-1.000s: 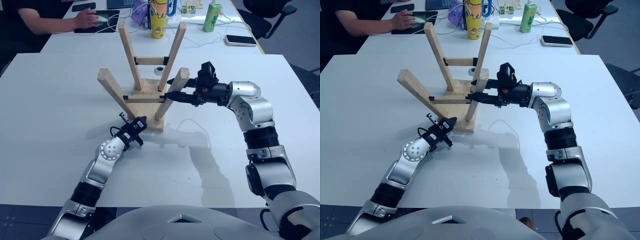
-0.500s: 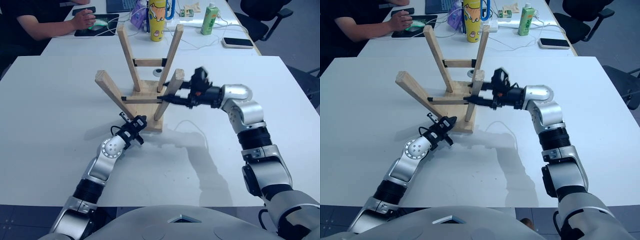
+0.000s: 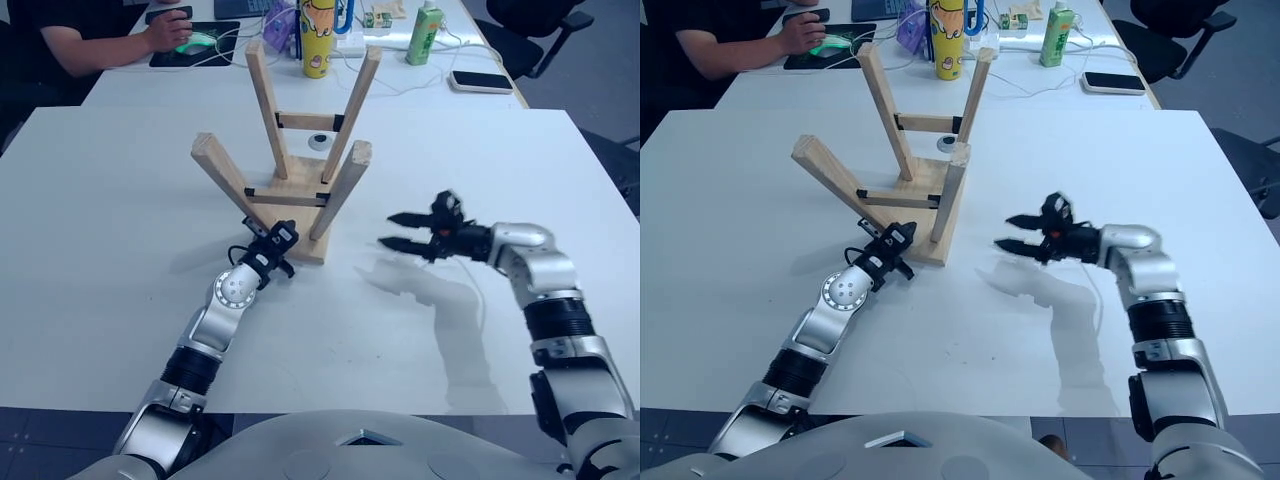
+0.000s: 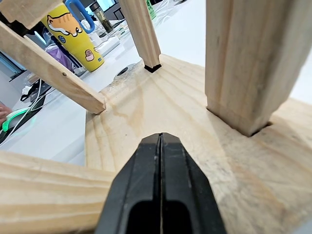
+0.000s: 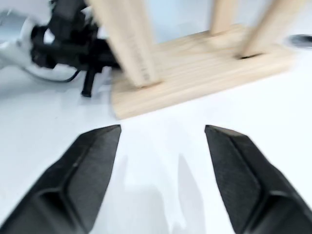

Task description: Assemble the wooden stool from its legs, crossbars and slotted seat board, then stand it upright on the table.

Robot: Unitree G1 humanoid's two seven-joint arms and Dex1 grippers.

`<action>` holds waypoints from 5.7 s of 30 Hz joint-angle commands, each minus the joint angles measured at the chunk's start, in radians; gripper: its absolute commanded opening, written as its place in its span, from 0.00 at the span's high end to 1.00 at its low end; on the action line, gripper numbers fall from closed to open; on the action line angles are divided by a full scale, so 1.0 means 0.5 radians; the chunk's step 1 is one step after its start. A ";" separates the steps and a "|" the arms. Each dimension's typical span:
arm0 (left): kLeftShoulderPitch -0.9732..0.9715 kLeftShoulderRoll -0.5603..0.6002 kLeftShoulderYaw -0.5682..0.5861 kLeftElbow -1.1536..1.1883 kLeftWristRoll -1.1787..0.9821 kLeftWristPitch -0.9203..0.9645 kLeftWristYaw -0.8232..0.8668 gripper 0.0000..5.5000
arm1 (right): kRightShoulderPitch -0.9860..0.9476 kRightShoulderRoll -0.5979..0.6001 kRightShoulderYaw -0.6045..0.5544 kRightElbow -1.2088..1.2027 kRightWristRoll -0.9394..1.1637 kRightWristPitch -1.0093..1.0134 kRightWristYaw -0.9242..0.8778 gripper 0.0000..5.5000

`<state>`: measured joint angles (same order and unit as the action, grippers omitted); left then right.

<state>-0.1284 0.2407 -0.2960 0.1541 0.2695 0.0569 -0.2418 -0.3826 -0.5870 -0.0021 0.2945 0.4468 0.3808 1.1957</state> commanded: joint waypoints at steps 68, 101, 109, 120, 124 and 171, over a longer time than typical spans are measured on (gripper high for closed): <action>0.041 -0.037 0.013 0.336 -0.128 0.108 -0.121 1.00 | 0.175 0.584 0.527 -0.728 0.430 0.468 -1.201 0.99; 0.249 -0.201 0.716 -1.255 -0.580 0.430 0.450 1.00 | 0.513 0.817 -0.154 -1.224 -0.410 -0.131 -2.215 0.99; 0.074 -0.135 0.450 -1.208 -0.435 0.485 0.290 1.00 | 0.274 0.883 0.075 -1.367 -0.312 0.006 -2.067 0.99; 0.147 -0.094 0.699 -0.982 -0.474 0.590 0.335 1.00 | 0.289 0.624 0.137 -0.864 -0.353 0.306 -1.787 0.99; 0.286 -0.045 0.775 -0.933 -0.547 0.627 0.233 1.00 | 0.123 0.608 0.124 -0.612 -0.356 0.124 -1.629 0.99; -0.311 0.133 0.375 0.270 -0.615 0.624 -0.411 1.00 | -0.008 1.046 0.587 -0.100 -0.619 -0.414 -1.110 0.99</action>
<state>-0.2752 0.3194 -0.0961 0.2633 -0.0539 0.3576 -0.4543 -0.3868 -0.0590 0.2948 0.2525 0.1595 0.1580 0.6627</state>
